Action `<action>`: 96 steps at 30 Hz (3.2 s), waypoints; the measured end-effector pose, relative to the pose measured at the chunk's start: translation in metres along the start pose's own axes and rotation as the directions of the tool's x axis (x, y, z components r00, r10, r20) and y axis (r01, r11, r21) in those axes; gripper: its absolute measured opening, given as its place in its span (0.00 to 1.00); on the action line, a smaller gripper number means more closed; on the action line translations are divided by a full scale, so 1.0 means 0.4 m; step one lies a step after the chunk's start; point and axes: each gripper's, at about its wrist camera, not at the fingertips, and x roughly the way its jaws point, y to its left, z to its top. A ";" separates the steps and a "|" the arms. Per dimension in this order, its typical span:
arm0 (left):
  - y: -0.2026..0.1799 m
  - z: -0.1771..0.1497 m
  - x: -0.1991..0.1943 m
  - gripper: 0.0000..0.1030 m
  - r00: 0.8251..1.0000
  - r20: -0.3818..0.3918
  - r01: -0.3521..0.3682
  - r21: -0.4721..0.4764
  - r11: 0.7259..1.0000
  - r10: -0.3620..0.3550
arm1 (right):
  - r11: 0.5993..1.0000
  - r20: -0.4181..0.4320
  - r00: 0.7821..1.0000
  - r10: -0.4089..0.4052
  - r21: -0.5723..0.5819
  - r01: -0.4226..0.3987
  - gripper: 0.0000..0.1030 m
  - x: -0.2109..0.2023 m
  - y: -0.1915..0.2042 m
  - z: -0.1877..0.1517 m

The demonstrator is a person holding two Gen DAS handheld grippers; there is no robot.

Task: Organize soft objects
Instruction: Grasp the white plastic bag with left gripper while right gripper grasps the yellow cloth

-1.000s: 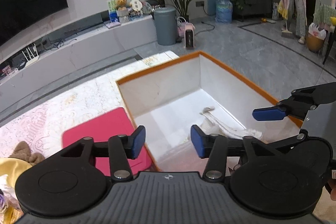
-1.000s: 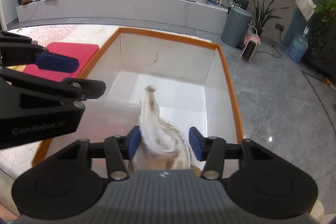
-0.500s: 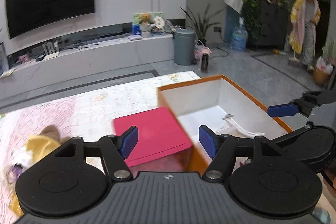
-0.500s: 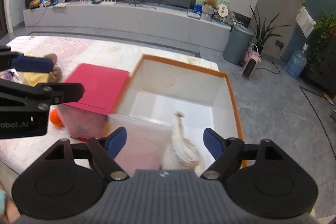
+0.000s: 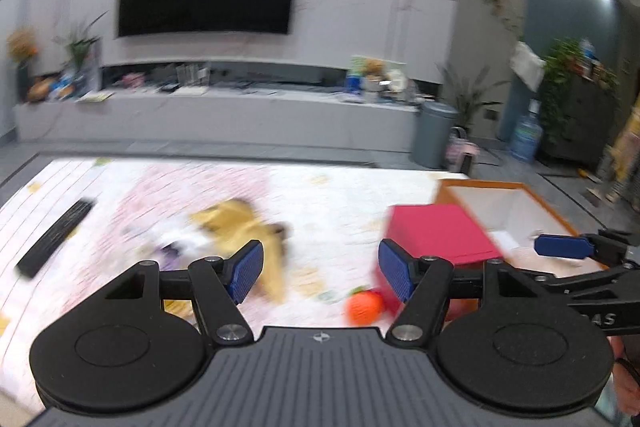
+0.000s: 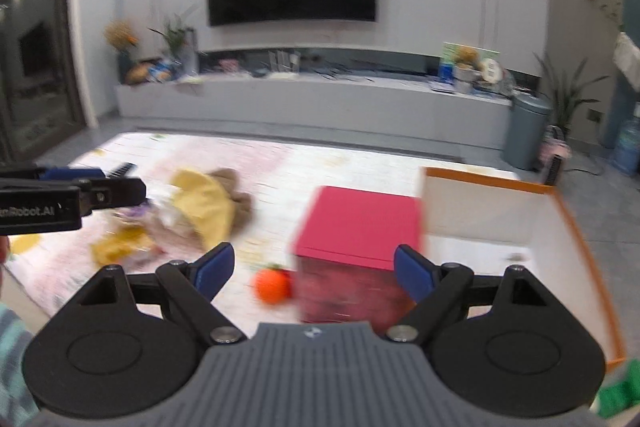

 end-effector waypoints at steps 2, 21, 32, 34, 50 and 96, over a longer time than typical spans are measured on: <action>0.049 -0.018 0.000 0.75 0.999 -0.017 -0.029 -0.041 0.999 0.028 | 0.999 0.011 0.999 0.041 -0.002 -0.041 0.83 0.021 0.046 -0.009; 0.310 -0.086 0.089 0.76 0.983 -0.134 -0.154 -0.210 0.965 0.127 | 0.976 -0.124 0.980 0.158 -0.131 -0.174 0.79 0.327 0.267 -0.089; 0.273 -0.063 0.203 0.84 0.971 -0.070 -0.209 0.210 0.955 0.228 | 0.964 -0.099 0.973 0.211 -0.143 -0.223 0.80 0.514 0.287 0.001; 0.276 -0.069 0.219 0.84 0.973 -0.072 -0.200 0.217 0.956 0.219 | 0.961 -0.092 0.973 0.211 -0.164 -0.223 0.80 0.544 0.297 0.010; 0.243 -0.105 0.320 0.85 0.943 -0.034 -0.282 0.451 0.847 0.332 | 0.961 -0.123 0.963 0.238 -0.113 -0.252 0.56 0.690 0.273 0.004; 0.224 -0.056 0.286 0.39 0.915 0.043 -0.397 0.282 0.873 0.402 | 0.967 0.005 0.967 0.253 0.011 -0.253 0.74 0.690 0.274 0.073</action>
